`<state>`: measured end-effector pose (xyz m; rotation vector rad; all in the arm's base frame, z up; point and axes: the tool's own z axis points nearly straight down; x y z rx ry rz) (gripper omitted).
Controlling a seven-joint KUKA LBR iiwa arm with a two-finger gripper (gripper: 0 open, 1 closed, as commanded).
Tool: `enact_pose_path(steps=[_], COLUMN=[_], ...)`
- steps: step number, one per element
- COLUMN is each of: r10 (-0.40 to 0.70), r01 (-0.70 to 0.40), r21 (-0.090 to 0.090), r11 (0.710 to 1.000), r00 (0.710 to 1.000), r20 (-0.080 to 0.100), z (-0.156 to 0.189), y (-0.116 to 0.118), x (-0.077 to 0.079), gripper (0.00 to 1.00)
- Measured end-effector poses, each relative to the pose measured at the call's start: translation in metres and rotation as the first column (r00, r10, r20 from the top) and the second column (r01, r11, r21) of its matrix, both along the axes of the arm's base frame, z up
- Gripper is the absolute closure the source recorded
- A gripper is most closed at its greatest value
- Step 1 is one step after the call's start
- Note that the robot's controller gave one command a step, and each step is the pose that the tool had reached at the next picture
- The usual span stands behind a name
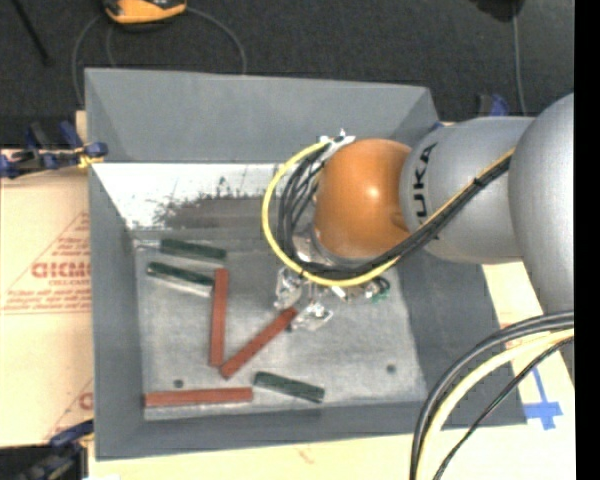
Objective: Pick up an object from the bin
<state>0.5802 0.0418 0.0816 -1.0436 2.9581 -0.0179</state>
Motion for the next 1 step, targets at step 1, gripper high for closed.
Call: enact_pose_path(steps=[1], r10=[0.098], r01=[-0.098], r21=[0.01], r11=[0.995], r00=[0.995], r20=[-0.003], z=[0.1379], y=[0.0], x=[-0.0177], gripper=[1.0])
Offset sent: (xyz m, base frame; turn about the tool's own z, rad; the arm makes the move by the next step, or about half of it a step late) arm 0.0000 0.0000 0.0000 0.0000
